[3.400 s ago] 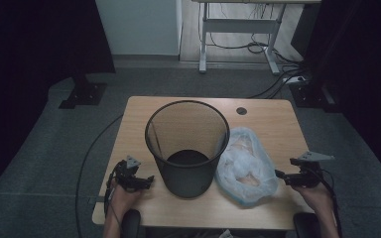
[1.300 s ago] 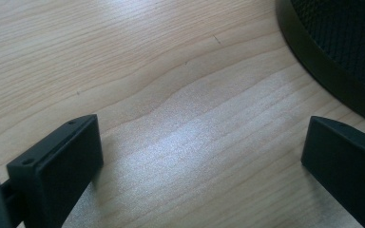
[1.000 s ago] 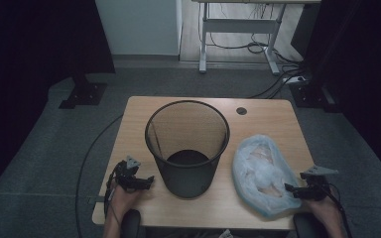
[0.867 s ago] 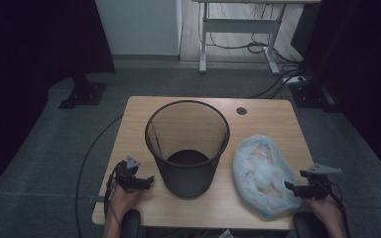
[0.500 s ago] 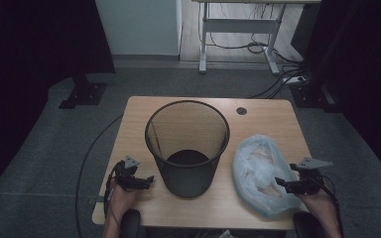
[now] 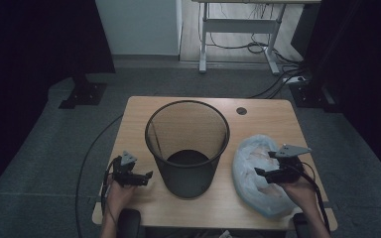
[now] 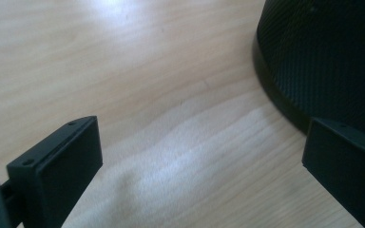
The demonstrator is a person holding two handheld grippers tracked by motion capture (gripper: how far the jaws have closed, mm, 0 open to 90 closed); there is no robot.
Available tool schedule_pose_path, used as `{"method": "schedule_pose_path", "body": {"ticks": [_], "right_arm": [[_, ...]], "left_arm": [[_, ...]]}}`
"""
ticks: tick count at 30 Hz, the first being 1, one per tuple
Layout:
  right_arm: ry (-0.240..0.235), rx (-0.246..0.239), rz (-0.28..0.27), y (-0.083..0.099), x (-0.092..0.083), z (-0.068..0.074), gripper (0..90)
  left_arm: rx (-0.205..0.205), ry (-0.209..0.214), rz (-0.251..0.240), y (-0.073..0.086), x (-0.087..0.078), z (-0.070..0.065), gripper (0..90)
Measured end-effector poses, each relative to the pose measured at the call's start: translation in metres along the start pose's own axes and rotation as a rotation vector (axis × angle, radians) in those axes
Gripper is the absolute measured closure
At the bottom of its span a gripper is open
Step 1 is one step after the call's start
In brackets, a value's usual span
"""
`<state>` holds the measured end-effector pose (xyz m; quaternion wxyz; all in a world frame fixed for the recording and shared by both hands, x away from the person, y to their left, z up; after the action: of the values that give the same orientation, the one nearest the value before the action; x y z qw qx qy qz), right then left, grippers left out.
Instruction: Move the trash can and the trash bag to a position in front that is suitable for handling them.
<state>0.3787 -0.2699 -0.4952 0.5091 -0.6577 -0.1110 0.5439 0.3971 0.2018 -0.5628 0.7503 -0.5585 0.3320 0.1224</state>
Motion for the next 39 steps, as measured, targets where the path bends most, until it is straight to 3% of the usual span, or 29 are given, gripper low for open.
{"method": "schedule_pose_path", "body": {"ticks": [7, 10, 14, 16, 19, 21, 30, 31, 33, 34, 35, 37, 39], "right_arm": [[-0.039, -0.078, 0.026, -0.012, 0.018, 0.006, 13.4], [-0.092, -0.085, 0.027, -0.016, 0.027, 0.008, 13.5], [-0.116, -0.101, 0.008, -0.025, 0.038, 0.009, 13.5], [-0.133, -0.050, 0.007, -0.029, 0.044, 0.009, 13.5], [-0.159, 0.094, 0.027, -0.033, 0.051, 0.007, 13.2], [-0.197, 0.168, 0.012, -0.038, 0.058, 0.006, 13.2], [-0.110, 0.159, -0.021, -0.058, 0.077, -0.001, 13.8], [-0.106, 0.166, -0.032, -0.060, 0.080, -0.002, 13.7], [-0.128, 0.225, -0.103, -0.064, 0.085, -0.002, 13.9], [-0.145, 0.222, -0.136, -0.067, 0.087, -0.002, 14.7], [-0.133, 0.212, -0.148, -0.070, 0.088, -0.002, 15.0], [-0.086, 0.180, -0.126, -0.072, 0.092, -0.003, 14.8], [-0.085, 0.178, -0.127, -0.075, 0.095, -0.003, 14.9]], "left_arm": [[0.011, 0.009, -0.040, -0.020, -0.007, 0.000, 0.0], [0.013, 0.016, -0.059, -0.028, -0.010, 0.000, 0.0], [0.009, 0.025, -0.076, -0.036, -0.012, -0.001, 0.0], [0.006, 0.029, -0.084, -0.040, -0.012, -0.001, 0.0], [-0.001, 0.036, -0.094, -0.045, -0.013, -0.001, 0.0], [-0.005, 0.042, -0.102, -0.049, -0.012, -0.001, 0.0], [-0.029, 0.021, -0.121, -0.060, -0.010, 0.003, 0.0], [-0.032, 0.016, -0.123, -0.062, -0.009, 0.004, 0.0], [-0.034, 0.011, -0.129, -0.064, -0.008, 0.005, 0.0], [-0.038, 0.009, -0.135, -0.065, -0.008, 0.005, 0.0], [-0.039, 0.008, -0.138, -0.066, -0.008, 0.005, 0.0], [-0.036, 0.010, -0.142, -0.068, -0.007, 0.004, 0.0], [-0.029, 0.002, -0.144, -0.069, -0.007, 0.003, 0.0]]}}
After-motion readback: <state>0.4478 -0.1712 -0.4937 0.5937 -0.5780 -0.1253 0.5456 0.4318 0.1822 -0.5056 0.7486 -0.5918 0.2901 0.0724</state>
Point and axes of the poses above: each handheld gripper's, and its own axes: x roughly forward along the jaws, y roughly out of its underside, z roughly to its left, the point moved 6 cm from there along x, roughly forward along the jaws, and after that the axes turned 14 degrees about -y, right-handed, at the moved point
